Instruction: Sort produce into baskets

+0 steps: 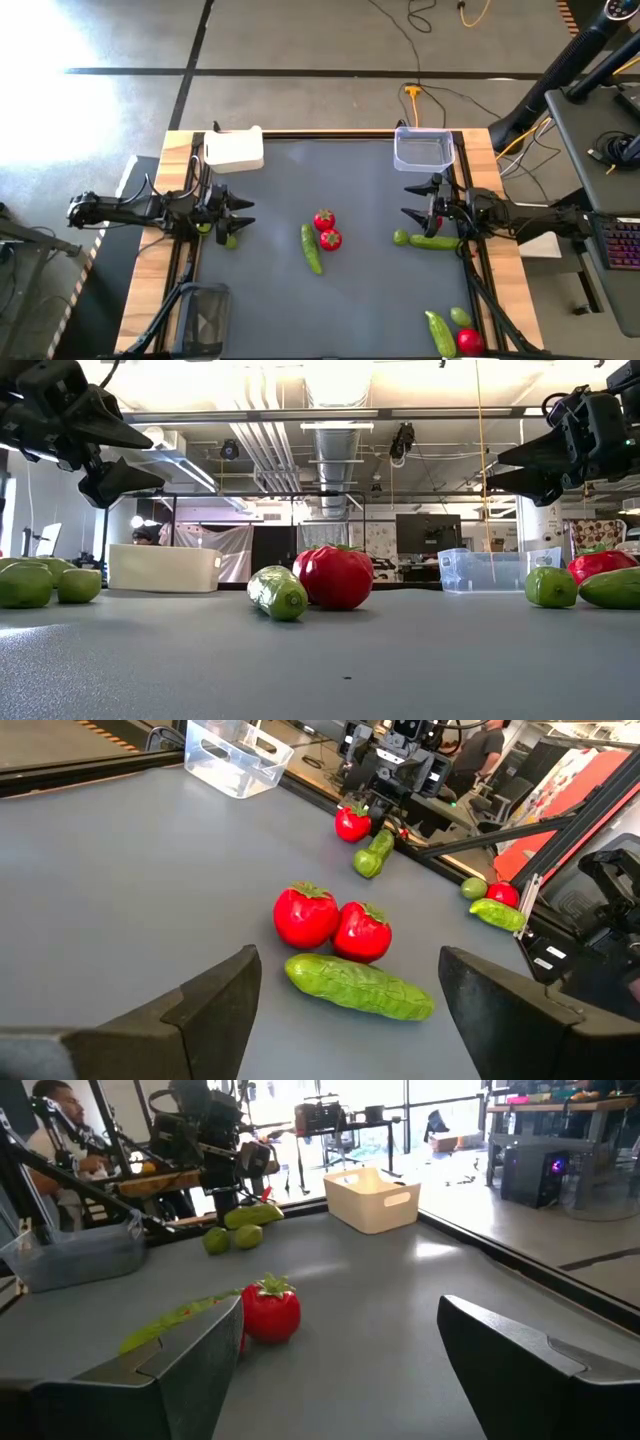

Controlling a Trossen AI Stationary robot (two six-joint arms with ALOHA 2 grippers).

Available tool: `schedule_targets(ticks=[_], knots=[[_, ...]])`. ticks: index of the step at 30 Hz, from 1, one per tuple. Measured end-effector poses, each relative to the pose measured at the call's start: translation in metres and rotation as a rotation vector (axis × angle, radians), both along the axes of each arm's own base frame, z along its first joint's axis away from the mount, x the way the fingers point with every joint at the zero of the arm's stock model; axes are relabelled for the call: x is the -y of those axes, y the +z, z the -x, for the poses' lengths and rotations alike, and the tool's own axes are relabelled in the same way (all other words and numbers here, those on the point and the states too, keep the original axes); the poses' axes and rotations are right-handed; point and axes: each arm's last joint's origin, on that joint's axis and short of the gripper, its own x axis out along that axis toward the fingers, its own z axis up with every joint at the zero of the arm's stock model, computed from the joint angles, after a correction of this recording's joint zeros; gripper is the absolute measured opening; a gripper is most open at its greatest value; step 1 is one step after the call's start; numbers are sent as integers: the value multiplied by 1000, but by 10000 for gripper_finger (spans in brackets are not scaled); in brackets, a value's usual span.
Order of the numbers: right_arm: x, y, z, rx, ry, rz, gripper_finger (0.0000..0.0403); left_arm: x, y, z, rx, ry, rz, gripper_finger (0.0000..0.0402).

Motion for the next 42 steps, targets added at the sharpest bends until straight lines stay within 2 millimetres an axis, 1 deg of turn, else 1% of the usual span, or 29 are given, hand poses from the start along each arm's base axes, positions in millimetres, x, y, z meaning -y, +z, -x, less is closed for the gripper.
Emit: schedule_targets(ticks=[34,36,39,40,42], knots=[[0,0,0,0,0,0,325,0,0,0,3,2,1,288],[0,0,0,0,0,0,325,-1,5,-2,61,62,17,288],[0,0,0,0,0,0,325,-4,17,-5,228,200,198,288],[0,0,0,0,0,0,325,-5,21,-5,274,229,231,288],[0,0,0,0,0,0,325,-7,25,-5,325,302,213,288]])
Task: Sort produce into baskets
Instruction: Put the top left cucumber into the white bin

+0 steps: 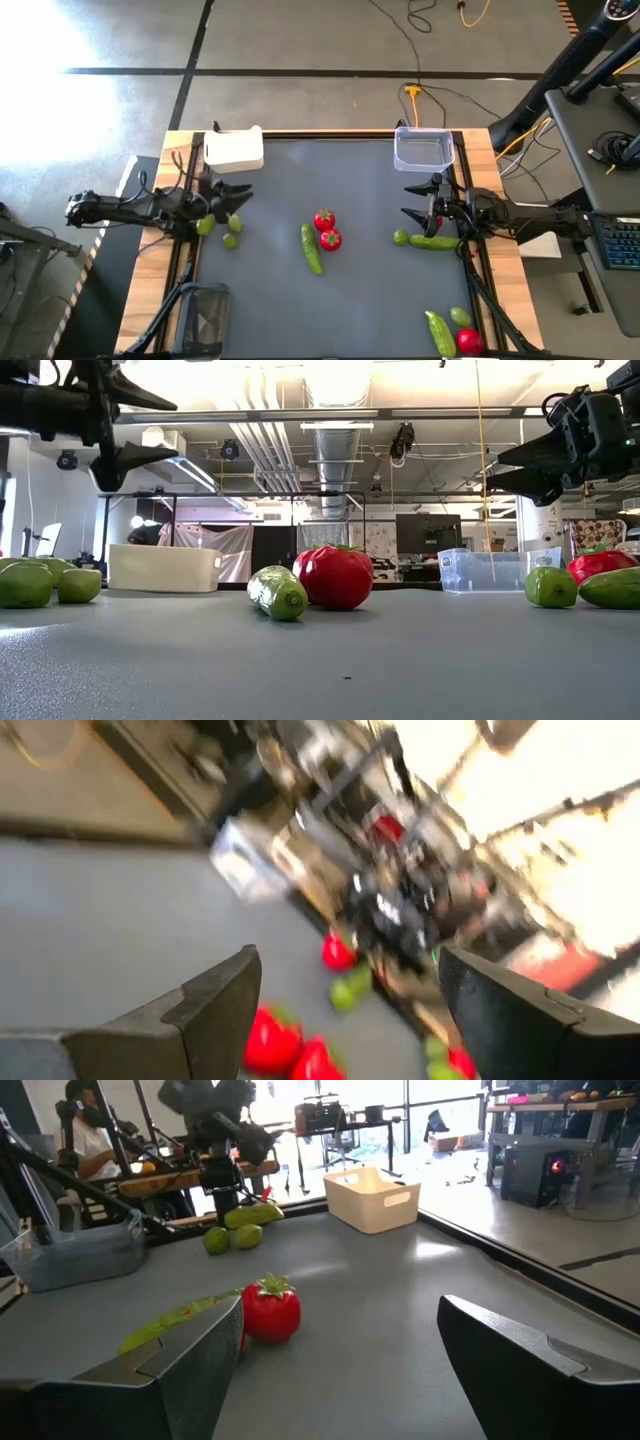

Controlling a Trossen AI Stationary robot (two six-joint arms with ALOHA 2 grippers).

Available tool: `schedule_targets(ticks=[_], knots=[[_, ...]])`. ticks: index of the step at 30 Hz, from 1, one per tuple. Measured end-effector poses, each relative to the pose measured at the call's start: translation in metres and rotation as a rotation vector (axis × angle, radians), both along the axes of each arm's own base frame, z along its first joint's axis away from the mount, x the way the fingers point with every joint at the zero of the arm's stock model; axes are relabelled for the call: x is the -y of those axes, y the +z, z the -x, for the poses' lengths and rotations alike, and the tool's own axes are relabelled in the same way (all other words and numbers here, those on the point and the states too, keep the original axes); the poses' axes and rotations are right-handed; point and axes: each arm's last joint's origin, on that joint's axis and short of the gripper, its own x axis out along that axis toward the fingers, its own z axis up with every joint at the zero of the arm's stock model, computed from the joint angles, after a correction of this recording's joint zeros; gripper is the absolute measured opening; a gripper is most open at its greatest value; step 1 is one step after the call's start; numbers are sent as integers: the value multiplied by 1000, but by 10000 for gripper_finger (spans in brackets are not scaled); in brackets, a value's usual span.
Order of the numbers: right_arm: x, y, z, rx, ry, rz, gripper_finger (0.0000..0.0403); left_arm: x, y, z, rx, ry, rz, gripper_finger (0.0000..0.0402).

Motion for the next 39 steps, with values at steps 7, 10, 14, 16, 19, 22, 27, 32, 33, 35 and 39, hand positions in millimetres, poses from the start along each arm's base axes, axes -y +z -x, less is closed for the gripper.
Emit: schedule_targets(ticks=[7,10,14,16,19,22,27,32,33,35,39], knots=[[0,0,0,0,0,0,325,-3,8,-2,-44,116,-113,288],[0,0,0,0,0,0,325,-6,22,-4,-213,140,-60,288],[0,0,0,0,0,0,325,-13,43,-6,-558,248,20,288],[0,0,0,0,0,0,325,-19,52,-5,-700,347,141,288],[0,0,0,0,0,0,325,-24,58,-6,-959,440,268,288],[0,0,0,0,0,0,325,-28,58,-18,-1134,461,381,288],[0,0,0,0,0,0,325,-47,42,-45,-1337,340,568,288],[0,0,0,0,0,0,325,-74,14,-56,-1579,196,768,288],[0,0,0,0,0,0,325,-80,8,-57,-1617,170,800,288],[0,0,0,0,0,0,325,-90,-1,-56,-1690,122,877,288],[0,0,0,0,0,0,325,-107,-17,-52,-1815,42,967,288]])
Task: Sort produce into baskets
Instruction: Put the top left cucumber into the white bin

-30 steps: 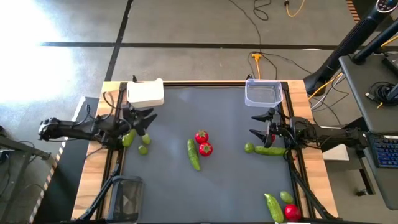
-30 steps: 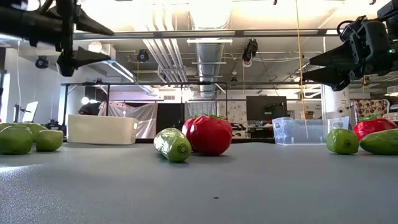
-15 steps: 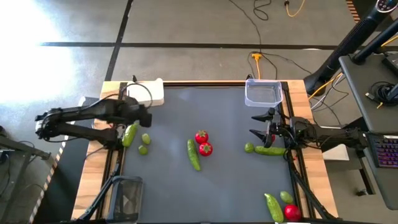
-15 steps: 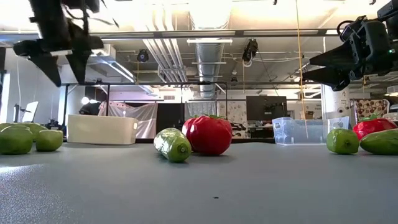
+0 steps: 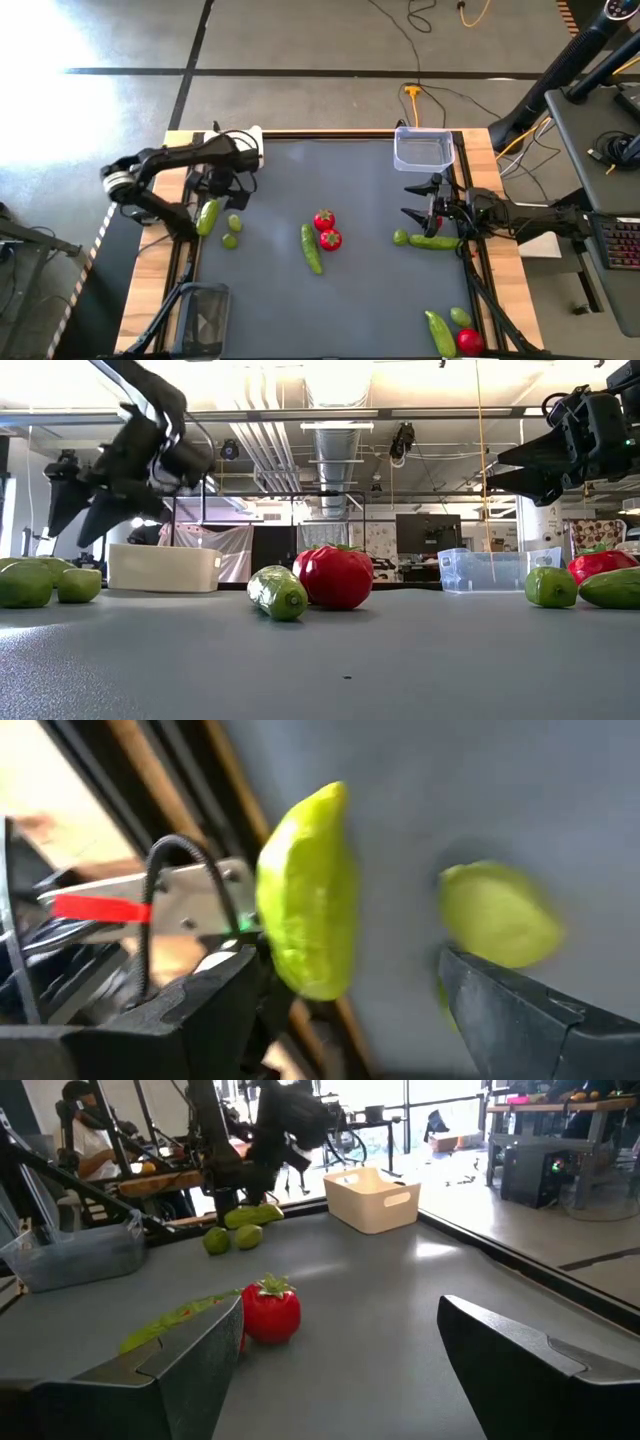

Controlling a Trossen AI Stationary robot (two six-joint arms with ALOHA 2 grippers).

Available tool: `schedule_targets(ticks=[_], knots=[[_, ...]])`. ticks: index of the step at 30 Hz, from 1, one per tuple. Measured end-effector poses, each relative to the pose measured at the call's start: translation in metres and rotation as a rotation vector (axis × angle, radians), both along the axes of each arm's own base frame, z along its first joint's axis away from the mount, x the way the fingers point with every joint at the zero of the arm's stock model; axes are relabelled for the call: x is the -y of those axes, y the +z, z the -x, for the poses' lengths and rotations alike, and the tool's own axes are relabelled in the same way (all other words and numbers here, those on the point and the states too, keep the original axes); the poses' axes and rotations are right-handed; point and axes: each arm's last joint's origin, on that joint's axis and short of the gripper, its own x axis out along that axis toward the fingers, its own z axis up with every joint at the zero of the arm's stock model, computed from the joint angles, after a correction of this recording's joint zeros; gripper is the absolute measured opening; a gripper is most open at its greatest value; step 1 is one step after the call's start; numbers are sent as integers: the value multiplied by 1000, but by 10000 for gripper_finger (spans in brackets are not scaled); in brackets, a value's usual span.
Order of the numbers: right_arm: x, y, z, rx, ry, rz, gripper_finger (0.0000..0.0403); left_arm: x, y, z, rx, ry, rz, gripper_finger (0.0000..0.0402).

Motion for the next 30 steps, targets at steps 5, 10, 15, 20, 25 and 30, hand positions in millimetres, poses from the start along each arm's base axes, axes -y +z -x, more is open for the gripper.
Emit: schedule_targets(ticks=[5,10,15,20,25,30], knots=[[0,0,0,0,0,1,325,-16,-21,6,-78,10,126,288],[0,0,0,0,0,0,325,-22,-40,13,-115,-10,223,288],[0,0,0,0,0,0,325,-15,-53,21,-125,-36,214,288],[0,0,0,0,0,0,325,-15,-44,19,-67,-67,134,287],[0,0,0,0,0,0,325,-14,-43,20,33,-34,37,267],[0,0,0,0,0,0,325,-10,-48,24,43,23,31,245]])
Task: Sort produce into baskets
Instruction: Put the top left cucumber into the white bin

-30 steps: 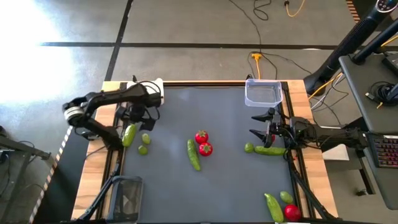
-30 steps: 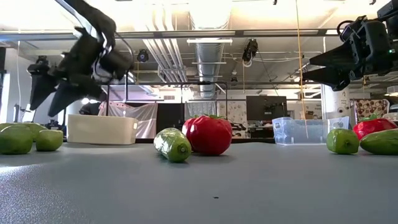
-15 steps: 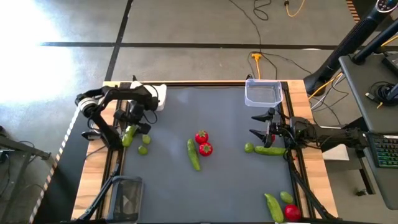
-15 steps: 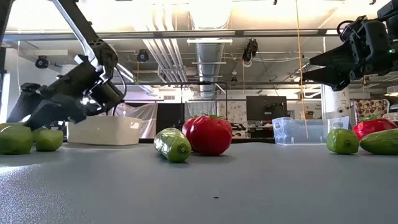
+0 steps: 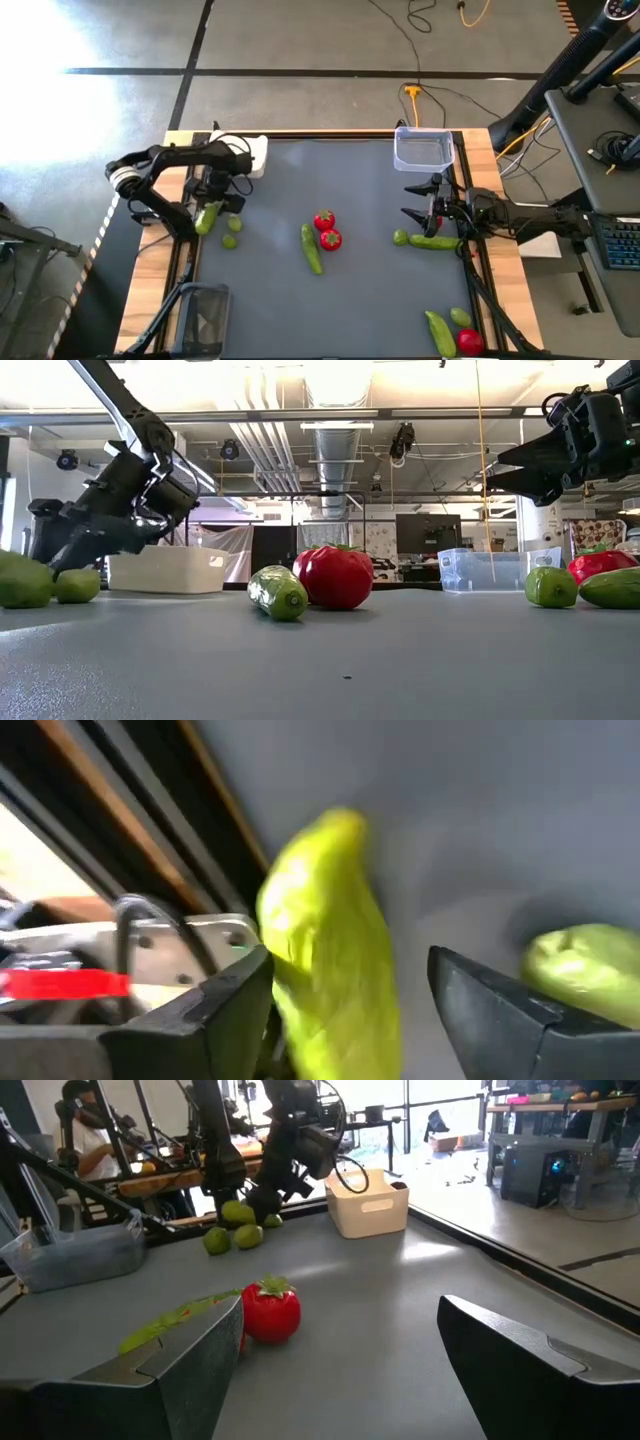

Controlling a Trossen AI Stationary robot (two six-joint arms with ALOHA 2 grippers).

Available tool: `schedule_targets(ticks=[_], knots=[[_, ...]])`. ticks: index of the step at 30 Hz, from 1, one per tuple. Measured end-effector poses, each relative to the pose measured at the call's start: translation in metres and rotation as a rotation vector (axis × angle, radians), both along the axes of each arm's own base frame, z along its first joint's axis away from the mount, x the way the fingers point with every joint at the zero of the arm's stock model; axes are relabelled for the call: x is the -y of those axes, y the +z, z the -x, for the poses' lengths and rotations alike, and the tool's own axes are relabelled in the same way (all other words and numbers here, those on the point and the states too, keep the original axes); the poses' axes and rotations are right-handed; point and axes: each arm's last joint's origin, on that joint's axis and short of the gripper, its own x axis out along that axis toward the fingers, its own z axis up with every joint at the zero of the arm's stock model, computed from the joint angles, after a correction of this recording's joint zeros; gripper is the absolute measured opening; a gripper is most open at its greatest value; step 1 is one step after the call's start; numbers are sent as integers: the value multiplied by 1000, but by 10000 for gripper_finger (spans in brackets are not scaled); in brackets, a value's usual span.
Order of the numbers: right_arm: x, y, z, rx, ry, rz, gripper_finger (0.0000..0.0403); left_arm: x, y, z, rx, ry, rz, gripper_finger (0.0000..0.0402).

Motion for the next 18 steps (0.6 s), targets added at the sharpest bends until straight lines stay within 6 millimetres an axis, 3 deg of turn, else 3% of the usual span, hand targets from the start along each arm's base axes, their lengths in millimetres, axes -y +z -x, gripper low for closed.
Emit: schedule_targets(ticks=[11,18], knots=[[0,0,0,0,0,0,325,13,39,1,172,116,-145,281],[0,0,0,0,0,0,325,12,40,2,160,114,-187,292]])
